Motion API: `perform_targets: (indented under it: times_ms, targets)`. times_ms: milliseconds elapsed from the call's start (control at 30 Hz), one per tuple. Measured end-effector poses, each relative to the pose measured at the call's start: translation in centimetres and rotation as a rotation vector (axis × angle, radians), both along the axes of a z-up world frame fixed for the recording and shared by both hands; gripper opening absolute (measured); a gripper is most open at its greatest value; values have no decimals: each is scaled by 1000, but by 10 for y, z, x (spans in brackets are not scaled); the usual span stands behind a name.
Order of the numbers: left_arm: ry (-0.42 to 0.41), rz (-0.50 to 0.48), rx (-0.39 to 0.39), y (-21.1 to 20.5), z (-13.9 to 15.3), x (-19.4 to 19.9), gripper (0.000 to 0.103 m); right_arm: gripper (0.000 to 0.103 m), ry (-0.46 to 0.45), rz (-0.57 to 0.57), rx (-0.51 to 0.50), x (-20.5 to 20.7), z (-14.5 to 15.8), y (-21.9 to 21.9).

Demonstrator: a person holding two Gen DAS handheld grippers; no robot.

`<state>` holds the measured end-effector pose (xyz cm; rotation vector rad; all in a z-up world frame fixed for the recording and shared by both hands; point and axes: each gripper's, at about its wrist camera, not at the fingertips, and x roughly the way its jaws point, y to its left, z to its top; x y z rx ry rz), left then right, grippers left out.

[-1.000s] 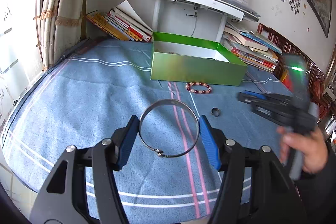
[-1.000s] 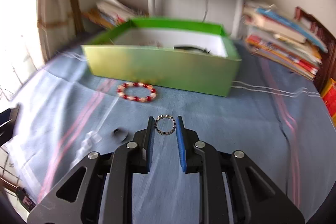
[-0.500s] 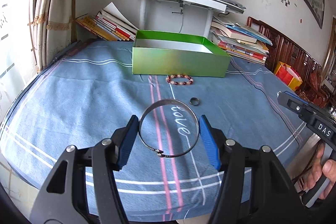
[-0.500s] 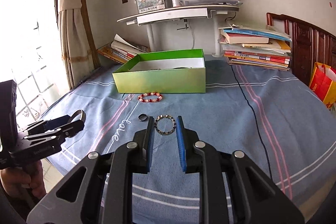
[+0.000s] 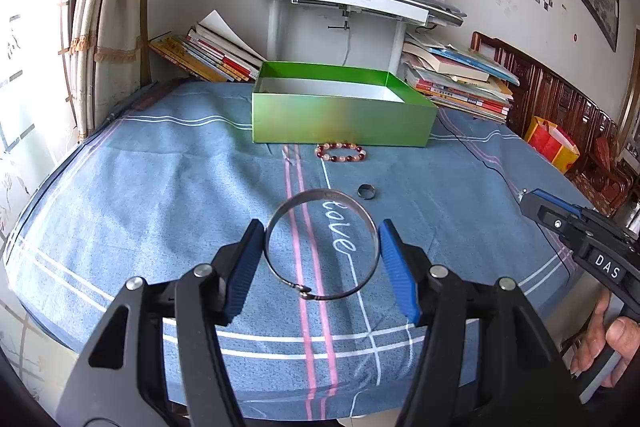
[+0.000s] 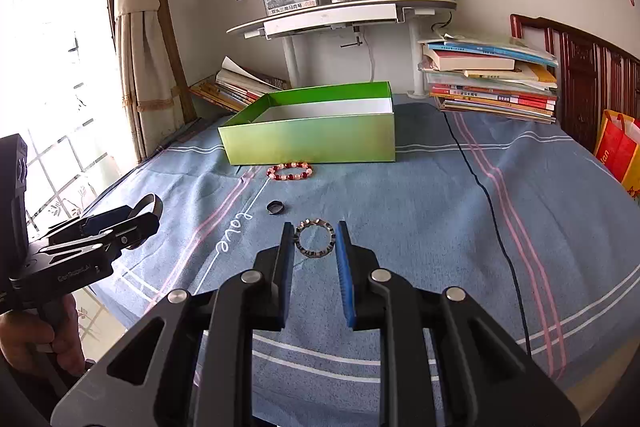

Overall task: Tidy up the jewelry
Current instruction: 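Hold the bangle and beaded ring raised above the bedspread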

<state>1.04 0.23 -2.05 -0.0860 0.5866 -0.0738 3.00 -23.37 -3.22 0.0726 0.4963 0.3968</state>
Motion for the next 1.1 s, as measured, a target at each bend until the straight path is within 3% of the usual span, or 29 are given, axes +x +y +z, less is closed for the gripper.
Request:
perform_targets:
  times_ms: [1100]
  targets:
    - [23,-8,10,2,-5,8,59,21,25,13,-4,8,-5,4]
